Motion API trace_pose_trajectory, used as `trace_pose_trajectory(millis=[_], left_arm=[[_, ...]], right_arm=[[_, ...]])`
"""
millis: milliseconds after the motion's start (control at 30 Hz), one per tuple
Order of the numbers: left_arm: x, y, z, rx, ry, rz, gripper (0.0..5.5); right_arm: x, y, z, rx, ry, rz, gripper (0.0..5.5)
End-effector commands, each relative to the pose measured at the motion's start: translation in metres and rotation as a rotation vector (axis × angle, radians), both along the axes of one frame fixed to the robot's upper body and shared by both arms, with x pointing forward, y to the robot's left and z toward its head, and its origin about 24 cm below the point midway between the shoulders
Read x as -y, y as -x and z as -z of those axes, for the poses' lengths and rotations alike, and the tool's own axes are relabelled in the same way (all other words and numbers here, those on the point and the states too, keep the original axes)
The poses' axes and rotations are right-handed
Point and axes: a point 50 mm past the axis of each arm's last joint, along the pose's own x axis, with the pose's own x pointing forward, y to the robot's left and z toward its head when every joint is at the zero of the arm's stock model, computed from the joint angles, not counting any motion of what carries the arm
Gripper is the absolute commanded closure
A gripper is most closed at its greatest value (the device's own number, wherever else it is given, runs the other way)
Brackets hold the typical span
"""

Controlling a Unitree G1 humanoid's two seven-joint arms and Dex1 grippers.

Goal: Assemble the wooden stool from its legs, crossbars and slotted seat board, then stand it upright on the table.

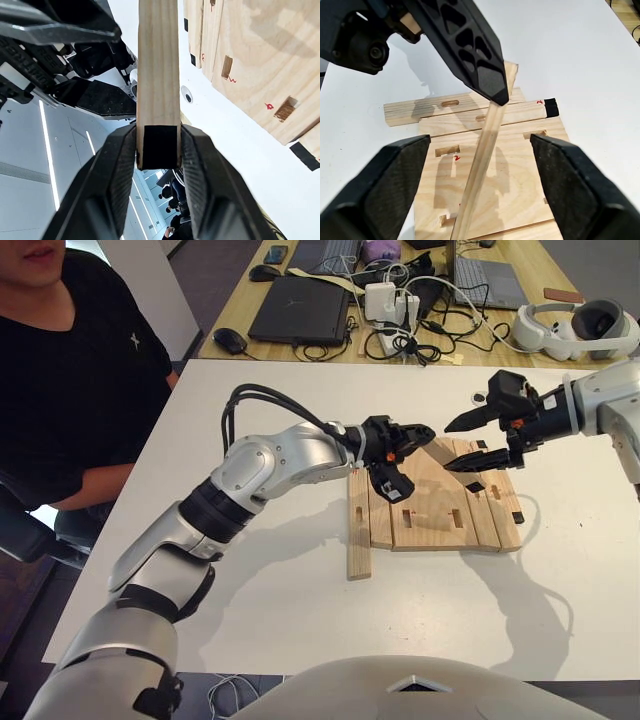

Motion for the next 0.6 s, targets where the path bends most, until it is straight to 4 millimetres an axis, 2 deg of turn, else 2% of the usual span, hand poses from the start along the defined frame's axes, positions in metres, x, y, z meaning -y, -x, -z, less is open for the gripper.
trace_pose_trajectory(millis=[33, 300, 600], left_arm=[[0.003, 0.001, -0.003, 0.02, -0.013, 0.012, 4.21], [0.011, 0.008, -0.001, 0.037, -0.027, 0.054, 4.21], [0.006, 0.006, 0.002, 0.047, -0.052, 0.045, 4.21]], right_arm=[[-0.009, -0.001, 0.007, -0.016, -0.003, 0.004, 2.04], [-0.024, -0.009, 0.011, -0.008, 0.008, 0.014, 3.4], [-0.017, -0.011, 0.007, -0.022, 0.082, -0.021, 4.79]])
